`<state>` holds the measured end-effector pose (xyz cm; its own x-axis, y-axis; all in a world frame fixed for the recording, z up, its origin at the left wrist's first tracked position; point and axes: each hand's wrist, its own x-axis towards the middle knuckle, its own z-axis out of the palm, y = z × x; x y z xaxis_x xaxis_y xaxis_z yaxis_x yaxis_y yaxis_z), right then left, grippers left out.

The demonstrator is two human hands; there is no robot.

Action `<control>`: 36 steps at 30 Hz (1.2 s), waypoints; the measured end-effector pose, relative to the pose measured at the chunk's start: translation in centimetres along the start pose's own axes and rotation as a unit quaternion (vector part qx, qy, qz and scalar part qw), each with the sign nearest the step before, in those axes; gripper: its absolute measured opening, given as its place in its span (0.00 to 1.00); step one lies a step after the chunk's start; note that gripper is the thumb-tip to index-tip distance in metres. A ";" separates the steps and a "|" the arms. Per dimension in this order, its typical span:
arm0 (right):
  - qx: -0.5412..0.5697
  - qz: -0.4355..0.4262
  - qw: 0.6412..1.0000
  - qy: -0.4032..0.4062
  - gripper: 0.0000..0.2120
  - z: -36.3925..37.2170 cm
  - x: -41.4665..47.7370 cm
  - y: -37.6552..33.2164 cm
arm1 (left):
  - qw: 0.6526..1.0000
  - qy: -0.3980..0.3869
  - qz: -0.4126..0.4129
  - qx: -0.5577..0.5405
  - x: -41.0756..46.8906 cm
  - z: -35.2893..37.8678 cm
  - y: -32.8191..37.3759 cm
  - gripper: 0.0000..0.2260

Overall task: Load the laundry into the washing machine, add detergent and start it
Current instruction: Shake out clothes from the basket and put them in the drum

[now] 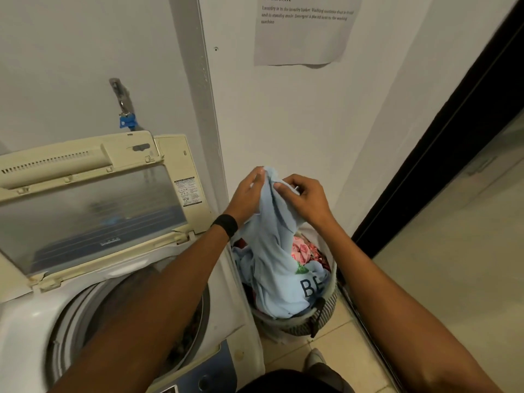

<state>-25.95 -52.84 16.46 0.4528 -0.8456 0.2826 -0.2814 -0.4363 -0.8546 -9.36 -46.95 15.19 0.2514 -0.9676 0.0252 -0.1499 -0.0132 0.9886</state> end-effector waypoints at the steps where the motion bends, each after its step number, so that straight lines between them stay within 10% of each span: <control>1: 0.004 0.002 1.000 -0.002 0.08 0.5 -0.2 -0.2 | 1.000 -0.011 0.009 0.004 -0.2 0.7 0.3 0.17; 5: 0.013 0.022 1.000 -0.019 0.08 1.5 -0.7 -0.3 | 0.996 0.055 0.047 0.051 -0.4 2.1 0.2 0.15; 11: -0.086 0.053 0.961 -0.258 0.14 -0.1 -1.6 1.9 | 0.990 0.130 0.034 0.031 -0.2 1.0 1.0 0.18; 18: -0.020 0.063 0.981 -0.184 0.08 -5.2 0.1 -0.1 | 0.978 0.200 0.064 -0.005 0.4 -0.3 1.1 0.23; 20: -0.016 0.028 0.992 -0.122 0.09 -5.4 0.8 -1.1 | 0.983 0.157 0.090 0.020 0.5 -0.4 1.7 0.33; 24: 0.003 0.030 0.999 -0.044 0.09 -4.1 2.3 -3.8 | 0.985 -0.019 0.125 0.116 0.3 0.3 3.2 0.21; 29: 0.106 0.158 0.974 -0.126 0.19 -3.9 1.9 -4.0 | 0.988 0.035 0.136 0.058 0.1 0.2 3.7 0.10; 33: -0.097 0.137 0.932 -0.322 0.17 -3.1 -0.5 0.1 | 0.987 0.084 0.133 0.021 0.2 -1.1 4.5 0.12; 36: -0.069 0.128 0.963 -0.228 0.14 -3.8 -0.9 2.1 | 0.980 0.136 0.141 0.032 1.0 -2.4 4.0 0.13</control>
<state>-30.16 -54.18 16.06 0.6697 -0.7213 -0.1767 -0.5287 -0.2959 -0.7956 -7.39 -47.34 19.50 0.4352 -0.8321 0.3437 -0.3070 0.2217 0.9255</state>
